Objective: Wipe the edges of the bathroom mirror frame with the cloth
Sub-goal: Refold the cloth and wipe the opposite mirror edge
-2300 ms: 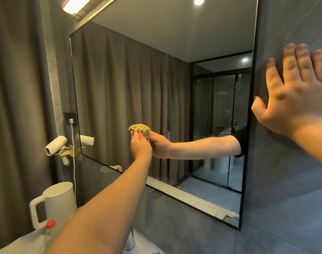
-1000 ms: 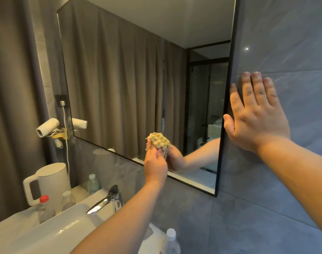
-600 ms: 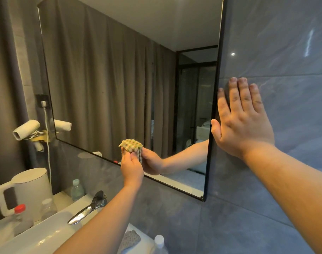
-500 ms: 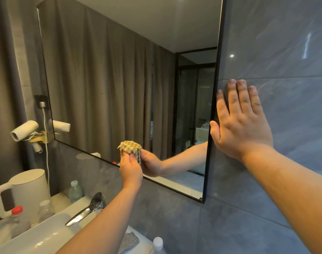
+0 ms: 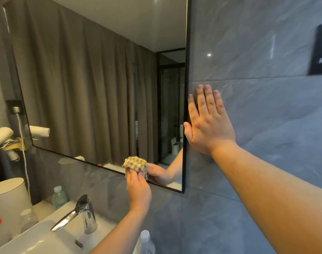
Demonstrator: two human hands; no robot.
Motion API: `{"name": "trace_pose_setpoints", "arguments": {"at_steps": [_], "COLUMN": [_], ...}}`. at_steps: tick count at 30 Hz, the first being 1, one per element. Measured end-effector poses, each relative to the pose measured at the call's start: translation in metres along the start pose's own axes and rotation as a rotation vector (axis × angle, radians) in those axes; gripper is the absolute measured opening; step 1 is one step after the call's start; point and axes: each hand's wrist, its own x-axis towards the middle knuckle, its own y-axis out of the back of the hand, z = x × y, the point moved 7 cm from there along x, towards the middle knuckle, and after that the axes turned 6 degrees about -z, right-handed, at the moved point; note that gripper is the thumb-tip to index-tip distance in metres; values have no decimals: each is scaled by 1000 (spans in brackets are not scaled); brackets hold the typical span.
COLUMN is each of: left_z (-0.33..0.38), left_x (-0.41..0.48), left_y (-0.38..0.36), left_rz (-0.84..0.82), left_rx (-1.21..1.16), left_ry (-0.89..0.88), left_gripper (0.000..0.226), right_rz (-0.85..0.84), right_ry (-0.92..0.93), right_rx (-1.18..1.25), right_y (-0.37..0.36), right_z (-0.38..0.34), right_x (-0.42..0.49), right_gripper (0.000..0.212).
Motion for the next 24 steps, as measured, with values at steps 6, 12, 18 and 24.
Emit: {"name": "trace_pose_setpoints", "arguments": {"at_steps": [6, 12, 18, 24], "left_z": [18, 19, -12, -31], "left_x": [-32, -11, 78, 114], "left_y": [-21, -12, 36, 68], "left_rz": [-97, -57, 95, 114], "left_rx": [-28, -71, -5, 77], "left_ry": [-95, -138, 44, 92], "left_gripper": [55, 51, 30, 29], "right_rz": [-43, -40, -22, -13], "right_ry": [42, 37, 43, 42], "right_rx": [-31, -36, -25, -35], "right_y": [-9, -9, -10, -9], "right_z": [-6, -6, -6, -6], "right_x": [-14, -14, -14, -14], "right_gripper": [77, 77, 77, 77]}}
